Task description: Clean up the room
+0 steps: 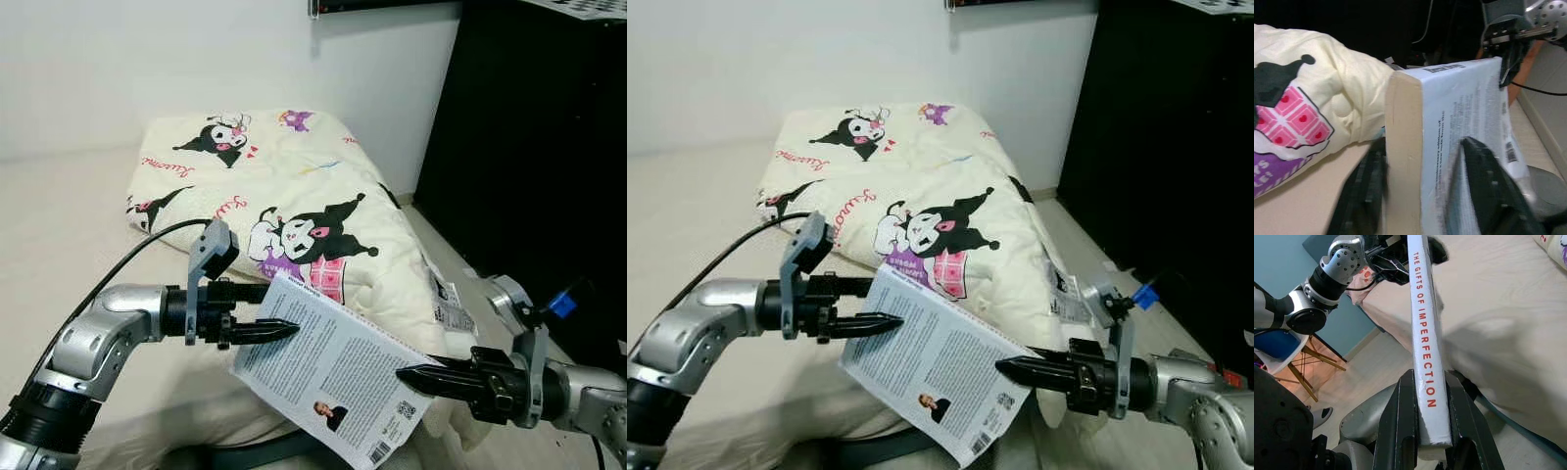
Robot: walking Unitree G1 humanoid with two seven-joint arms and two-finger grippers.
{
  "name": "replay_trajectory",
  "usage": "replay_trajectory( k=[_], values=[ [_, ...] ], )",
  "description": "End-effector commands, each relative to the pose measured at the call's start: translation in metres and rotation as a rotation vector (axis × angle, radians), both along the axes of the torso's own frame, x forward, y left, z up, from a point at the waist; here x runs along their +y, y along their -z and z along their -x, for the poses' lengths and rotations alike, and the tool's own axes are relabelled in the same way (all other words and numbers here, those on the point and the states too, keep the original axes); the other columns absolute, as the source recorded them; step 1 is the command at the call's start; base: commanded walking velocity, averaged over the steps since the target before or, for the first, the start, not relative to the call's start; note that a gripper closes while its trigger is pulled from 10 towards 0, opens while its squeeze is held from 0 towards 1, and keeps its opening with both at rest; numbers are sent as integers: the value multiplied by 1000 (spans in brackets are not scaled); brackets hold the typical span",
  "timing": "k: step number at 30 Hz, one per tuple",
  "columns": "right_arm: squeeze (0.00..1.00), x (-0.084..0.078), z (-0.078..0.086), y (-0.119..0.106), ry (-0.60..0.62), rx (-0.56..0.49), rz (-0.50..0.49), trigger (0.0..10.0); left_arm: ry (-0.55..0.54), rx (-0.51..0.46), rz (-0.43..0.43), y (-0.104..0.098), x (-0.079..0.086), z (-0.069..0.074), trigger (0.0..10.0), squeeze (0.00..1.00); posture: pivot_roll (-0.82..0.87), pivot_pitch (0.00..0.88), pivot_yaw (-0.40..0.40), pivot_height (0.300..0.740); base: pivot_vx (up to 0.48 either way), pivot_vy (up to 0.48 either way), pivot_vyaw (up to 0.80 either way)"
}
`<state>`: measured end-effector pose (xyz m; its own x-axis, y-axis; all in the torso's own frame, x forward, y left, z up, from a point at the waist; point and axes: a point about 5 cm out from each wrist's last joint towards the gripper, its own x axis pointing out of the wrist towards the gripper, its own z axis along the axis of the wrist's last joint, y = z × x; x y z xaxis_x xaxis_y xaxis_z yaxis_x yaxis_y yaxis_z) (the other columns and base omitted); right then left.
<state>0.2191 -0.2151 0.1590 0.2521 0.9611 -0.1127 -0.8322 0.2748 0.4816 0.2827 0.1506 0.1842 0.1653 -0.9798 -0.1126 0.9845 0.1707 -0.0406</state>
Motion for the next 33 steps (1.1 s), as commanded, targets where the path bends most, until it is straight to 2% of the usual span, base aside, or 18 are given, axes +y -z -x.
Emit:
replay_trajectory(
  k=[1,14,15,18,19,20,21,22,23,25,29,33],
  values=[
    [0,7,1,-6,-38,-44,-26,0,17,42,-19,7,4,4,0,0,-139,25,-4,530,0,0,0],
    [0,6,-4,-3,-1,-58,-13,0,41,70,-16,12,5,6,0,0,-138,22,-6,530,0,0,0],
    [0,5,-9,0,56,-76,1,5333,35,88,-15,17,6,7,0,0,-139,22,-5,530,0,0,0],
    [0,4,-13,2,96,-88,12,5333,31,100,-15,20,8,7,0,0,-139,22,-5,530,0,0,0],
    [306,0,-21,7,183,-108,11,10000,0,119,4,25,11,5,0,0,-138,22,-4,530,0,0,0],
    [306,0,-21,7,183,-108,11,10000,0,119,4,25,11,5,0,0,-138,22,-4,530,0,0,0],
    [796,-5,-30,12,287,-119,6,10000,-39,137,32,29,14,3,0,0,-134,25,-4,530,0,0,0],
    [1000,-10,-37,16,387,-119,-17,10000,-105,155,93,32,19,-1,0,0,-130,24,-4,530,0,0,0],
    [1000,-10,-37,16,387,-119,-17,10000,-105,155,93,32,19,-1,0,0,-130,24,-4,530,0,0,0],
    [1000,-19,-43,22,504,-111,-42,10000,-194,185,186,35,27,-6,0,0,-132,26,1,530,0,0,0],
    [1000,-28,-46,27,581,-108,-30,10000,-251,209,253,38,35,-8,0,0,-132,27,2,530,0,0,0],
    [1000,-58,-59,19,829,-159,-89,10000,-393,229,447,36,56,-14,0,0,-133,28,2,530,0,0,0]
  ],
)
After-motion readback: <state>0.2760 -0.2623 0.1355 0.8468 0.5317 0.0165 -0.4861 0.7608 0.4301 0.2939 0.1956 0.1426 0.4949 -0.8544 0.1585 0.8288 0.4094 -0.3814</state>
